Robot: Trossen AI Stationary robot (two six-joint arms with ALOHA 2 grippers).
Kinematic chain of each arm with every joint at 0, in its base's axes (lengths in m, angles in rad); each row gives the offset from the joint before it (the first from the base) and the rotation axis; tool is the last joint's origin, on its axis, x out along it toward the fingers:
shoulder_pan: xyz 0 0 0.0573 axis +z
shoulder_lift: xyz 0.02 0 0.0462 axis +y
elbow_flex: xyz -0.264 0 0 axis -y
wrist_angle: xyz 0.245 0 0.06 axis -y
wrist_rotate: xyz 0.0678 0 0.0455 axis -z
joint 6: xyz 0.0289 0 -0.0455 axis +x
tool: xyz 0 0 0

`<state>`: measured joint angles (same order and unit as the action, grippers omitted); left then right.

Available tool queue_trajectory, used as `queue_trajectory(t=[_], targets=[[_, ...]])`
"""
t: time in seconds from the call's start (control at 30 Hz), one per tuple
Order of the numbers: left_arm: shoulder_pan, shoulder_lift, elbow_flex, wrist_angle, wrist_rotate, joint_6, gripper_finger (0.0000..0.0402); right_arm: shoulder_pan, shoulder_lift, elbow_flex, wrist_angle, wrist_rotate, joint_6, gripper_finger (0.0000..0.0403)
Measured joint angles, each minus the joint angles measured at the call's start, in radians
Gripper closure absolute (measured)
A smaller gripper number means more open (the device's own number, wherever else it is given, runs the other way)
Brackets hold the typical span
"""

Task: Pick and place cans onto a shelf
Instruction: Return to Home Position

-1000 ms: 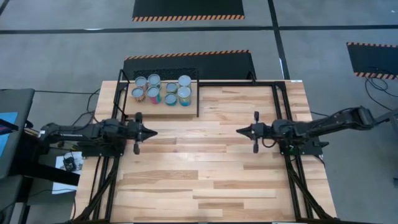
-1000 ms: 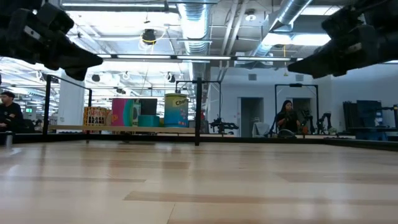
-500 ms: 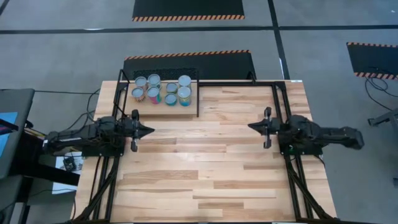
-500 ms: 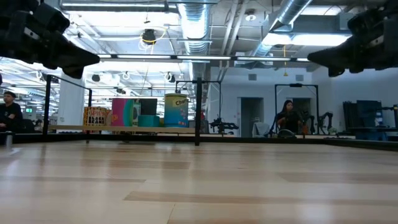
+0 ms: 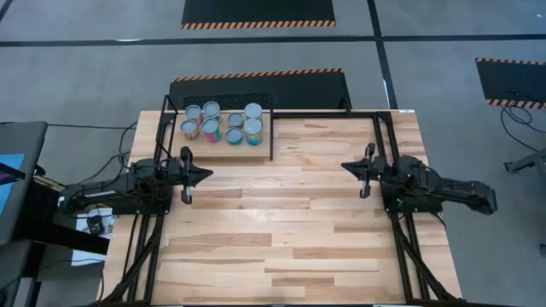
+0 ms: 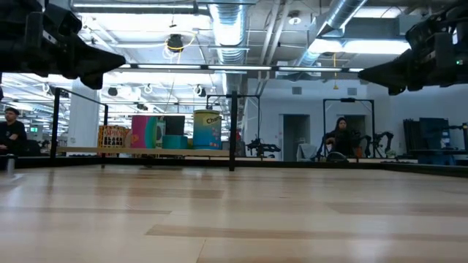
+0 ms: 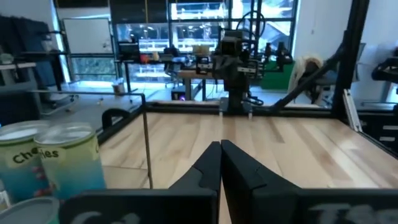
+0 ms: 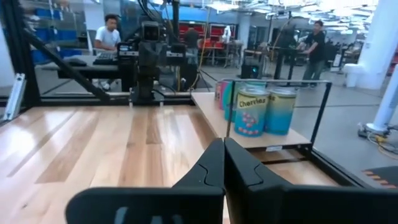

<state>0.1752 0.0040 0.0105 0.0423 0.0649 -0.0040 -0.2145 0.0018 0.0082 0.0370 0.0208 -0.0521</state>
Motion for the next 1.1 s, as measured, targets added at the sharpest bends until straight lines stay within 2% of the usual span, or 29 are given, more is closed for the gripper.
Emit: queue_trajectory(t=[0.23, 0.33, 1.1], targets=[[0.004, 0.003, -0.001, -0.014, -0.09, 0.013, 0.0401, -0.011, 0.016, -0.001, -0.016, 0.001, 0.048, 0.0387], [0.004, 0.003, -0.001, -0.013, -0.083, 0.018, 0.0401, -0.011, 0.024, -0.001, -0.017, 0.001, 0.086, 0.0387], [0.003, 0.003, -0.003, -0.014, -0.078, -0.026, 0.0401, -0.011, 0.024, -0.002, -0.021, 0.004, 0.087, 0.0386]])
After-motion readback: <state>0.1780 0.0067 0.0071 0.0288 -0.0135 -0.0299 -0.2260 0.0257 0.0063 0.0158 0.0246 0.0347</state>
